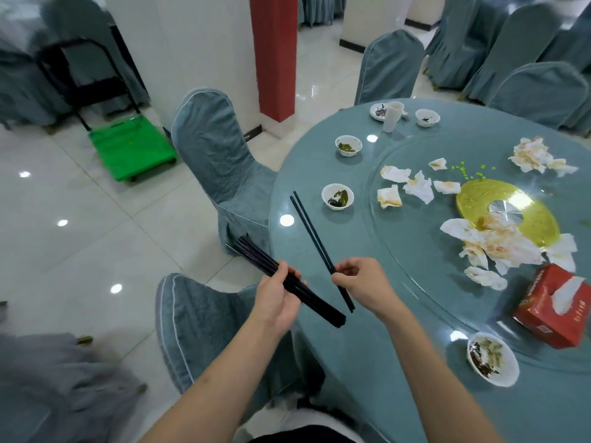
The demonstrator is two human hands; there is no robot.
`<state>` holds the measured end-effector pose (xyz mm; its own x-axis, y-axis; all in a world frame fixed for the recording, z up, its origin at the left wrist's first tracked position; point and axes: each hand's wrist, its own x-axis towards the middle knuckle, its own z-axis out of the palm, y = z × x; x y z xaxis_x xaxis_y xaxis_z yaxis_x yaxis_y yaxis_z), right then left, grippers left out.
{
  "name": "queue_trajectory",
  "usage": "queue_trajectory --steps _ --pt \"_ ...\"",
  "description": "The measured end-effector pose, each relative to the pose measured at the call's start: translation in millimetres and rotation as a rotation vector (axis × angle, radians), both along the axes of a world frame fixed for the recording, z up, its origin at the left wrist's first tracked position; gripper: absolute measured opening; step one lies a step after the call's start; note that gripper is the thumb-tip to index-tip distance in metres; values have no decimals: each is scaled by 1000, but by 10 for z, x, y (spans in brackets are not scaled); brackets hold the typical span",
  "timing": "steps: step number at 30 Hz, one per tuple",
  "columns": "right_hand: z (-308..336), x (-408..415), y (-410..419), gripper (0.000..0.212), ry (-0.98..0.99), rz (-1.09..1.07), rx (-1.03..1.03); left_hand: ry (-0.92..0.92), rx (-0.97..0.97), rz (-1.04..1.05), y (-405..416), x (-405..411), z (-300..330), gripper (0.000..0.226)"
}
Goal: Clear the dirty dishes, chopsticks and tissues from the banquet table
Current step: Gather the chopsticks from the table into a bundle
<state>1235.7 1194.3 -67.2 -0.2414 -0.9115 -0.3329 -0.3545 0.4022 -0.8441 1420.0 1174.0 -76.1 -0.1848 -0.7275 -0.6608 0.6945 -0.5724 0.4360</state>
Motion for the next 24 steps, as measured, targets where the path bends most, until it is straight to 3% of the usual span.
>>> queue_trajectory --steps 5,17,24 --pt "372 848 202 14 0 148 -96 43 -48 88 184 683 128 27" --pt "739 2677 656 18 190 458 -250 92 -174 225 652 2320 290 13" --pt "703 3433 738 22 234 490 -355 44 -168 367 719 3013 350 18"
